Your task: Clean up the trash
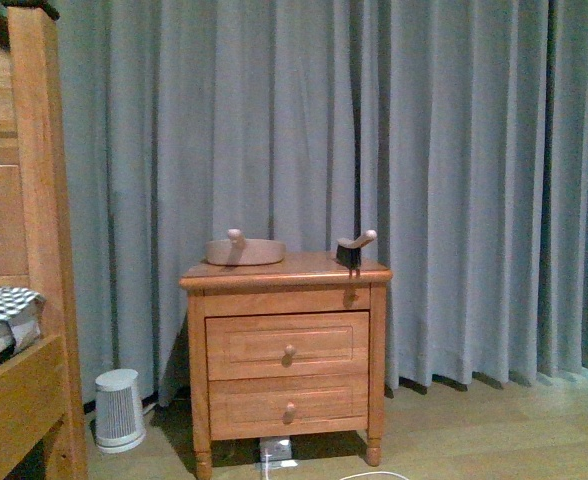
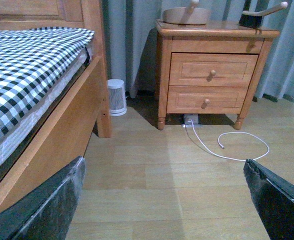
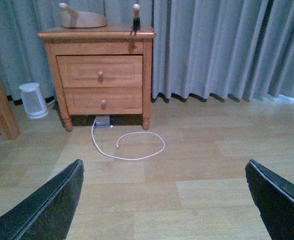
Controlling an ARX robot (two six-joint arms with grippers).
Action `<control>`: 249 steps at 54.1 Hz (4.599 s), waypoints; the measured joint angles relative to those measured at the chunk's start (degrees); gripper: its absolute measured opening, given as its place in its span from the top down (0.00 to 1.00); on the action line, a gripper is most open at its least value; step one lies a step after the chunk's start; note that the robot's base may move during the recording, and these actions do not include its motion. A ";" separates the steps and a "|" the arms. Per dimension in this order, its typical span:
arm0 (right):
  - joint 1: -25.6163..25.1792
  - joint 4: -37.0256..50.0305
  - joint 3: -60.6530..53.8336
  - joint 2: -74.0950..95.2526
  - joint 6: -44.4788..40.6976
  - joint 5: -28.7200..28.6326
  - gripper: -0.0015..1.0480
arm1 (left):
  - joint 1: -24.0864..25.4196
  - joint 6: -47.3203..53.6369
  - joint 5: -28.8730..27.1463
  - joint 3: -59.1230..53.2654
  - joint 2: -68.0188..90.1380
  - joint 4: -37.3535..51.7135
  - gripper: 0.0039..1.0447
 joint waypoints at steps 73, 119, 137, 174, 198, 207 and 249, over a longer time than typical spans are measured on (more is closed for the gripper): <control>0.00 0.00 0.00 0.00 0.00 0.00 0.07 | 0.00 0.00 0.00 0.00 0.00 0.00 0.07; 0.00 -0.02 0.00 0.00 0.00 0.02 0.07 | 0.00 0.00 0.02 0.00 -0.02 0.00 0.07; 0.00 -0.02 0.00 0.00 -0.02 0.00 0.07 | 0.00 -0.02 -0.02 0.00 -0.04 0.00 0.07; -0.02 -0.09 0.00 0.00 -0.02 0.00 0.07 | 0.00 0.00 0.00 0.00 -0.04 0.00 0.07; -0.02 -0.07 0.00 0.00 0.00 0.02 0.07 | 0.00 0.00 0.00 0.00 -0.02 0.00 0.07; -0.02 -0.07 0.00 0.00 0.00 0.02 0.07 | 0.00 0.00 0.00 0.00 -0.02 0.00 0.07; -0.02 -0.07 0.00 0.00 0.00 0.00 0.07 | -8.02 -0.46 5.31 50.62 86.84 24.22 0.07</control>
